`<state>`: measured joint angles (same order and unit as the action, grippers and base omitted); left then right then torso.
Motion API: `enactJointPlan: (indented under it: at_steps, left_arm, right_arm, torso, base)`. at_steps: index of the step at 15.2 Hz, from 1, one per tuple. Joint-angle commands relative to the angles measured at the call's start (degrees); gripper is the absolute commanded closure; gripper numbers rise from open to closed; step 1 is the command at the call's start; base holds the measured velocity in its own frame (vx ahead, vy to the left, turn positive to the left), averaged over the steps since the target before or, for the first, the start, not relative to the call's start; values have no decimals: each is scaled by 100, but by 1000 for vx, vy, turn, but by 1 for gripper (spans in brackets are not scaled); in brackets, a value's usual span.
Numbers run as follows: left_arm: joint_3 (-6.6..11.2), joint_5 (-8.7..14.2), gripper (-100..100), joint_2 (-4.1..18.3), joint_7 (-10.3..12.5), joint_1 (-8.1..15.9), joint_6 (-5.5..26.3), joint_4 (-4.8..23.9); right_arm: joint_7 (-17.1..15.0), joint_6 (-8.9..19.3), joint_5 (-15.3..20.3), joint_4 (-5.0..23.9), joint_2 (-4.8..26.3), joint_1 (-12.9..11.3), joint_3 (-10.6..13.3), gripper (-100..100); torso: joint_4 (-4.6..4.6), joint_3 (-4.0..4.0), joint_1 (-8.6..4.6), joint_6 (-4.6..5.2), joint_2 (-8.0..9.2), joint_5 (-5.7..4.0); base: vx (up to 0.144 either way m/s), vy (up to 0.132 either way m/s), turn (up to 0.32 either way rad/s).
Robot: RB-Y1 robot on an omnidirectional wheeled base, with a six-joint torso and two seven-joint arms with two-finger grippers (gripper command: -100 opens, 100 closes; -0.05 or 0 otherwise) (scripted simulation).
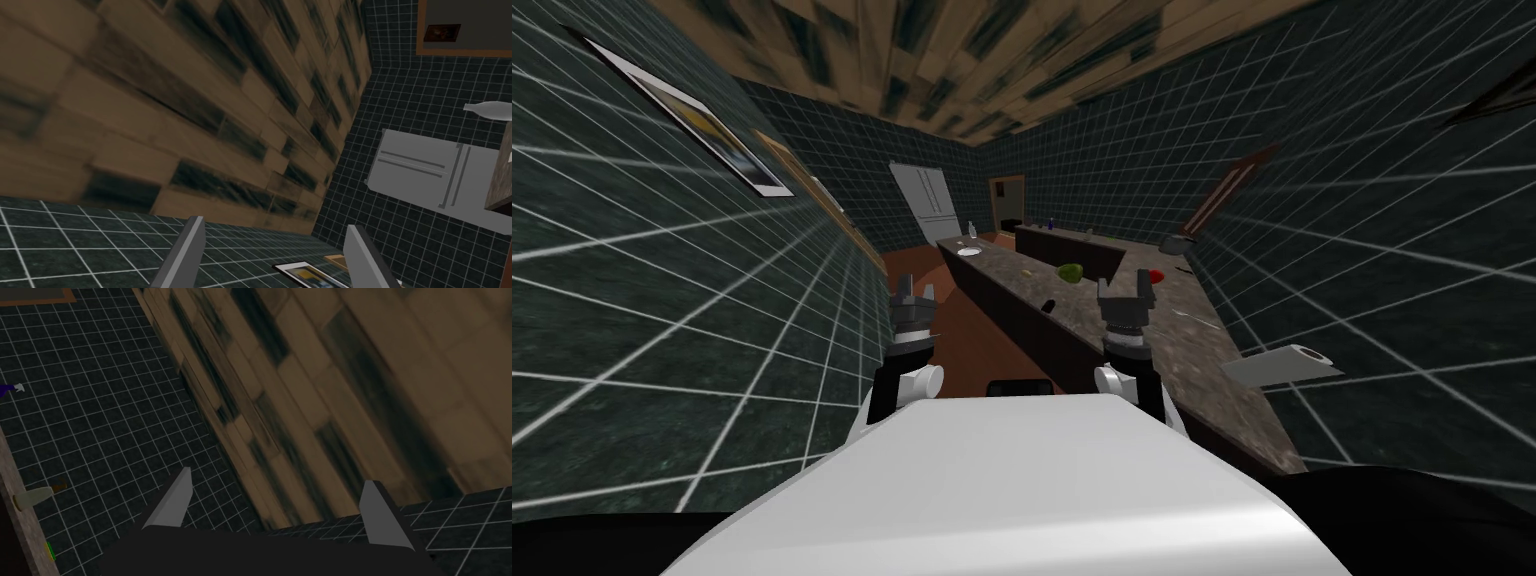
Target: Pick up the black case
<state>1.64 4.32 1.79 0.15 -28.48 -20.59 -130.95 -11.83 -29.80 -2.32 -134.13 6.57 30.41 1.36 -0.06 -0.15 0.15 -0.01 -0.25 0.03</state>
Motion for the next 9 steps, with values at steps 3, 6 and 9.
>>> enactJointPlan:
  at_steps: [3, 6, 9]
  left_arm:
    - [0, 0, 0, 0, 0, 0, 0, 0]
    - [0, 0, 0, 0, 0, 0, 0, 0]
    - [0, 0, 0, 0, 0, 0, 0, 0]
  right_arm:
    - [-423, 382, -255, -10, 371, 261, -200, -100]
    - [-628, 578, -379, -5, 495, 380, -294, -100]
    - [-1038, 945, -658, 15, 697, 648, -500, -100]
  torso:
    - [0, -1, 6, -1, -2, 1]
    - [-2, -6, 4, 0, -11, 1]
    - [-1, -4, 3, 0, -6, 0]
  base:
    - [69, 57, 122]
    - [81, 41, 67]
    - [76, 44, 114]
